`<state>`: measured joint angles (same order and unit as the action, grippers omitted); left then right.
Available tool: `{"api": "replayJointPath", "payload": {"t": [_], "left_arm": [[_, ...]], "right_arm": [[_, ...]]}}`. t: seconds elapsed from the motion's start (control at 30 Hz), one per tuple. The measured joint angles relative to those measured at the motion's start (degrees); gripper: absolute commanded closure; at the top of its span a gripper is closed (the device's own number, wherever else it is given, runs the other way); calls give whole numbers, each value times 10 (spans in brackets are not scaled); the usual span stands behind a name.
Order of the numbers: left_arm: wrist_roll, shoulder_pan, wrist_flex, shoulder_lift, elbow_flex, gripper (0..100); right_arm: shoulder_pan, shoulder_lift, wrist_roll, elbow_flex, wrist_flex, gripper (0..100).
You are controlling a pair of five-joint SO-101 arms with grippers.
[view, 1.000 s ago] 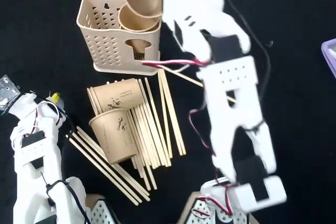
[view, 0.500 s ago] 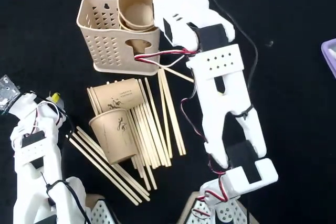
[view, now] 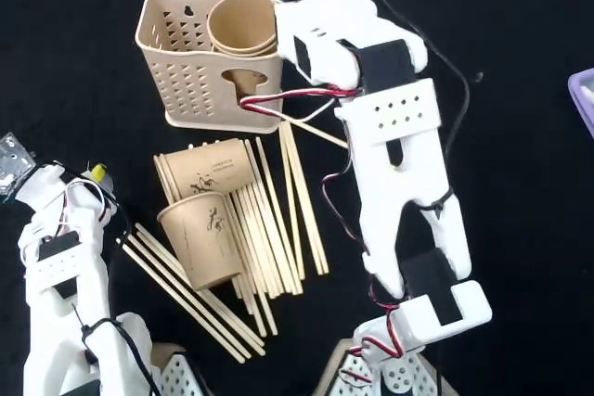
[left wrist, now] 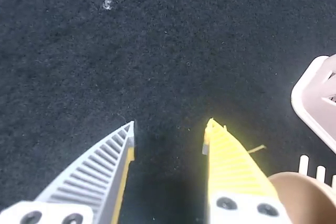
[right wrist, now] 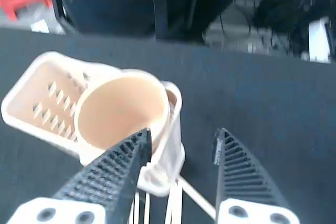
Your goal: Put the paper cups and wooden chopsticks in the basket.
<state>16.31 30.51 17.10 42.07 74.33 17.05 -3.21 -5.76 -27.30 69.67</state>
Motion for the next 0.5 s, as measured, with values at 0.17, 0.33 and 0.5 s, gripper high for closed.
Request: {"api": "replayJointPath", "payload": {"t": [0.17,0.33,0.5], "left_arm": [[0,-4,0,0,0,787],[0,-4,0,0,0,787],[0,-4,0,0,0,787]], "right_arm": [[8,0,0,-19,123,805],[56,0,26,-21,222,805],[121,0,55,-21,286,805]]}}
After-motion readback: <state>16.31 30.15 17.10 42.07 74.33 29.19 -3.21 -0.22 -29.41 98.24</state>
